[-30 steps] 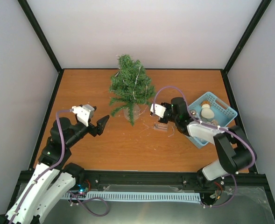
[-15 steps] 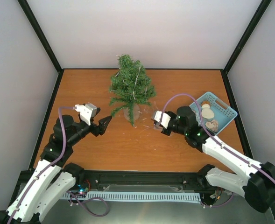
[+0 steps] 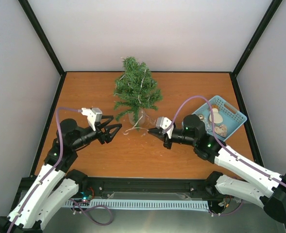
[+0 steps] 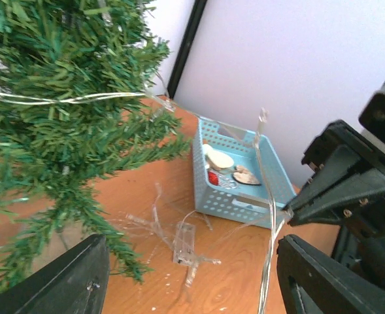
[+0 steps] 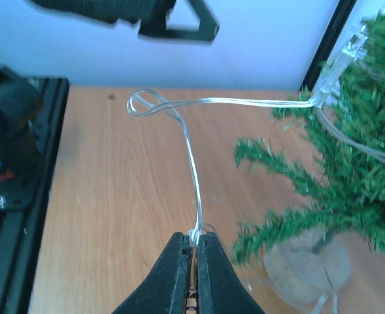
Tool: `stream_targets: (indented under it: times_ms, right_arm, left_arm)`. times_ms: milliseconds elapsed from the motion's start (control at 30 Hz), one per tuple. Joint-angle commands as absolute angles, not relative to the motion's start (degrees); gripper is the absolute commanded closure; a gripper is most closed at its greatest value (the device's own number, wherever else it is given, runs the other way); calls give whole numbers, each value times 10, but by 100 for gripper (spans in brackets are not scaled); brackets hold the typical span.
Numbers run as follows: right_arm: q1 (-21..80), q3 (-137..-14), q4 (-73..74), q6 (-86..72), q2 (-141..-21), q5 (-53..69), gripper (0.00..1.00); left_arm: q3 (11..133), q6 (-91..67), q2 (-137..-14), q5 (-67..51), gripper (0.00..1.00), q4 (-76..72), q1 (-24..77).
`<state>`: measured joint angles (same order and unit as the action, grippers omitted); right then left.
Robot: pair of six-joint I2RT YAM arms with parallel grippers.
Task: Decorate the small christmas tree
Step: Wrap the decoration item around the Christmas tree.
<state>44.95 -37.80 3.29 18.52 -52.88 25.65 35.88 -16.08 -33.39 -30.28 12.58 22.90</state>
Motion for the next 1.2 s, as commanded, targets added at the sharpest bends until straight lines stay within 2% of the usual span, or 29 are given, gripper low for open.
stream_targets:
  times_ms: [0, 300, 567, 767, 1167]
  right_arm:
    - [466, -415, -44, 60, -540, 275, 97]
    - [504, -443, -127, -80, -567, 265, 97]
    - [519, -457, -197, -161, -592, 234, 97]
    - [531, -456, -237, -180, -602, 197, 97]
    - [532, -454, -259, -194, -611, 155, 97]
  left_arm:
    - [337, -216, -320, -370, 29, 81, 232]
    - [279, -254, -277, -379, 25, 21, 232]
    - [209, -304, -286, -393, 30, -68, 232]
    - [158, -353, -313, -409, 34, -163, 235]
    - [124, -391, -402, -398, 34, -305, 275]
